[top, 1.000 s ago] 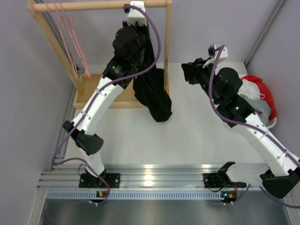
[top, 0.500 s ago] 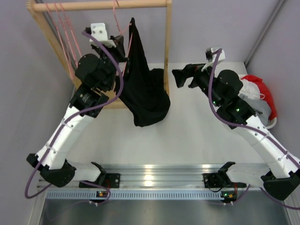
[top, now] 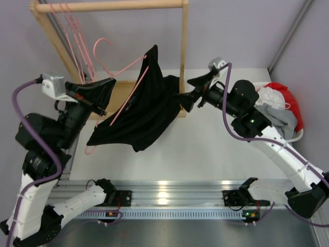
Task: Remove the tank top from the hanger
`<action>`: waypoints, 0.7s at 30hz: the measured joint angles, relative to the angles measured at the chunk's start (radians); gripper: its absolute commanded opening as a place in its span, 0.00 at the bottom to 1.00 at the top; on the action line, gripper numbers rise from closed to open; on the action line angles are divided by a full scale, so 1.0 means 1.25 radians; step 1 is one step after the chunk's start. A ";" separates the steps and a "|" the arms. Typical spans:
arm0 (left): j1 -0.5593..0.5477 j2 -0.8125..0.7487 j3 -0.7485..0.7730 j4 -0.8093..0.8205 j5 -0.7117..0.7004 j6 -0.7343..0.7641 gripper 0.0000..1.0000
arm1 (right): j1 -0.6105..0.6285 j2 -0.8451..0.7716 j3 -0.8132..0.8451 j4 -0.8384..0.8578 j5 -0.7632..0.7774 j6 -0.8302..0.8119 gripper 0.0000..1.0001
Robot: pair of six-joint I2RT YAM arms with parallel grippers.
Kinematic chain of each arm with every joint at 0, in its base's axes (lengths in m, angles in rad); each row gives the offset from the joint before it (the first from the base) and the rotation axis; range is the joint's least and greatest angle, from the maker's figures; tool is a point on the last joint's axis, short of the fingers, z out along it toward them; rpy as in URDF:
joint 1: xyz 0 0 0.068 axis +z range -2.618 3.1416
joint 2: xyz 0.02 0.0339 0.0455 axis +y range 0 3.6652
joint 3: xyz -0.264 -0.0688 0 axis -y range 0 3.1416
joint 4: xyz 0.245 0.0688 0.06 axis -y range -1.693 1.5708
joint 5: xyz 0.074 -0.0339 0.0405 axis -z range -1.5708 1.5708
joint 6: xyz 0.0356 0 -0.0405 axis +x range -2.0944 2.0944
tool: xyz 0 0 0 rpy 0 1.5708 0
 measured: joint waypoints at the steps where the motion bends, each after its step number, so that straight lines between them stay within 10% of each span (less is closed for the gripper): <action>1: 0.000 -0.022 0.000 -0.011 0.023 -0.010 0.00 | 0.000 0.000 -0.016 0.021 -0.031 0.002 1.00; 21: 0.000 -0.099 -0.039 -0.086 0.312 -0.119 0.00 | 0.008 0.018 -0.112 0.368 -0.349 0.122 0.86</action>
